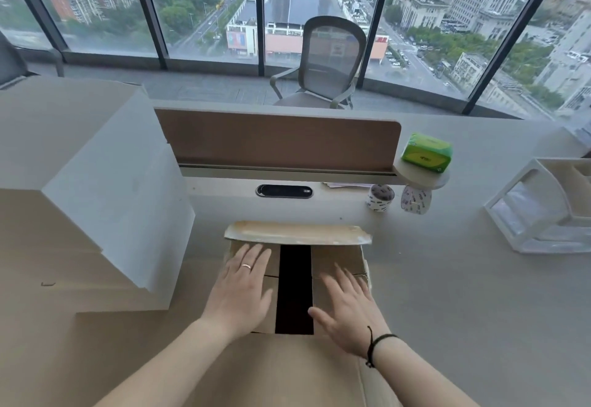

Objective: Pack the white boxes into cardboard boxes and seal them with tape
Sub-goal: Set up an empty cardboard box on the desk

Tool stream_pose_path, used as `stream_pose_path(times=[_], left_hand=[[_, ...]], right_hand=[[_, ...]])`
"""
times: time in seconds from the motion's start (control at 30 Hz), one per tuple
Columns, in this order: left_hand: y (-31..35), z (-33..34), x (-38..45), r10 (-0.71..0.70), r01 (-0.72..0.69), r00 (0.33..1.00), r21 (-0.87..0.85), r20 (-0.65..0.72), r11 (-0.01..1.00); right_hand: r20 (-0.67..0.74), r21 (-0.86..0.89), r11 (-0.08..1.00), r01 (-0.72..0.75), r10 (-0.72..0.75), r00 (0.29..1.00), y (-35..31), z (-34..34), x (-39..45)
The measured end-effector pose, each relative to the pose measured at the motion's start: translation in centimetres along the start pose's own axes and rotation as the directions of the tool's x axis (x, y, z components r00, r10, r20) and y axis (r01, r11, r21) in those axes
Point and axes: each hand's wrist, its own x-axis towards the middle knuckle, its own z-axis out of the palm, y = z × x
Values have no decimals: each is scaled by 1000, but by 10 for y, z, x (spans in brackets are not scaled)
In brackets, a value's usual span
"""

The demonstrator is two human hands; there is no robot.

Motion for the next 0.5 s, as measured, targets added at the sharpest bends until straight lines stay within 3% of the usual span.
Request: stream_pose_path(times=[0.2, 0.3, 0.5], left_hand=[[-6, -31, 49, -20, 18, 998, -23, -60, 1000], [-14, -37, 80, -57, 57, 998, -13, -36, 998], [-39, -12, 116, -212, 204, 955, 63, 208, 977]], right_hand=[[-197, -39, 999, -20, 12, 980, 4, -51, 69], [-169, -22, 998, -61, 56, 984, 13, -63, 98], [5, 19, 991, -133, 133, 991, 39, -39, 130]])
